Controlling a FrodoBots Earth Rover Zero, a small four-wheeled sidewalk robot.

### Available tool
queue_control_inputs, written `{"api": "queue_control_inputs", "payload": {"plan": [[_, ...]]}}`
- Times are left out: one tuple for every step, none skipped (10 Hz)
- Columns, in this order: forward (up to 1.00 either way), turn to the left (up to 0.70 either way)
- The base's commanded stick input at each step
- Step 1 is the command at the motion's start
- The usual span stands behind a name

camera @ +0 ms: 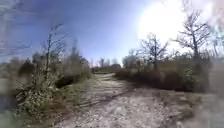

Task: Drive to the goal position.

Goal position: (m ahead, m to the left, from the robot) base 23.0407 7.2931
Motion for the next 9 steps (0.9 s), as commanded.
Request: {"api": "queue_control_inputs", "payload": {"plan": [[0.7, 0.0], [0.7, 0.0], [0.7, 0.02], [0.7, 0.0], [0.7, 0.0], [0.7, 0.0], [0.7, 0.0], [0.7, 0.0], [0.7, 0.03]]}}
